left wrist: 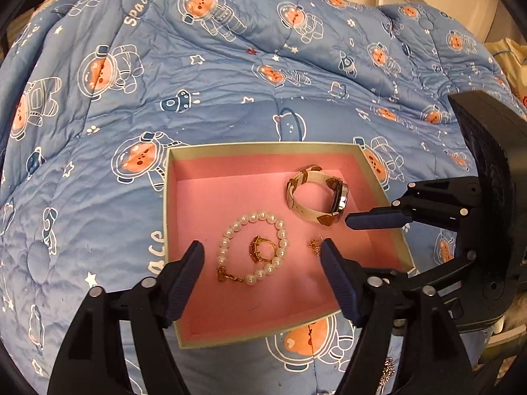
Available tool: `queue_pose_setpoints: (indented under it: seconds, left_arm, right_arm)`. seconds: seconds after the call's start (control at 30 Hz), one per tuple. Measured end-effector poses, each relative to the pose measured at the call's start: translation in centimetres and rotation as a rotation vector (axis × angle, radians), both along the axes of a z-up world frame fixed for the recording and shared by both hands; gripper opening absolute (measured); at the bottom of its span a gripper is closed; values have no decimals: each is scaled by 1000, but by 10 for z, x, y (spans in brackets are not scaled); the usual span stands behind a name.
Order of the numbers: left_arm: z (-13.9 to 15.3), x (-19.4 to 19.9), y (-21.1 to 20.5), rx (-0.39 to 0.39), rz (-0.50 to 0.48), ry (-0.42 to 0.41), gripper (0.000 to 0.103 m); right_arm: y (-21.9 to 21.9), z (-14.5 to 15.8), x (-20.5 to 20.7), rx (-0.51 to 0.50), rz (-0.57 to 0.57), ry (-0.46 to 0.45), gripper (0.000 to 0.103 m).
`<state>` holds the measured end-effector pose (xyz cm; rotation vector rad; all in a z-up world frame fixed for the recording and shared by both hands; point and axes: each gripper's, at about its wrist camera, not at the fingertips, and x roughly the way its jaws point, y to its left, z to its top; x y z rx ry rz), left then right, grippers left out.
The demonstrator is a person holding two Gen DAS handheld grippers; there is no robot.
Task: Organize jewelry
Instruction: 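Open both tools to drop the ring and earring in the box, then move both tools toward the silver chain necklace and silver ring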
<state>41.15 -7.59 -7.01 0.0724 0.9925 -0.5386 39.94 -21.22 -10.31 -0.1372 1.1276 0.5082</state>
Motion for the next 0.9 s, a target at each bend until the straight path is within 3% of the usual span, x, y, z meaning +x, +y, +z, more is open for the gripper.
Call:
queue_pose_setpoints:
  seconds: [0.13,0.2,0.27,0.53,0.9]
  left_arm:
    - [8,-14,13,-43,37,-23,86]
    - [11,-24,18,-48,50,-45,91]
    - [13,-33,25,-64,67,-53,96]
    - [10,-77,52,-46,109,-96,96]
    - [-24,-142,74,-44,184,-72,96]
  right_arm:
    - [-3,13,-12,63,-5,-35,58]
    - [-5,20,-21,91,-10,-57,67]
    - [-7,27,-31,107,-16,-85,69]
    - [-20,36,-77,169,-48,-125,70]
    - [-29,10,-136,156,-109,-135,69]
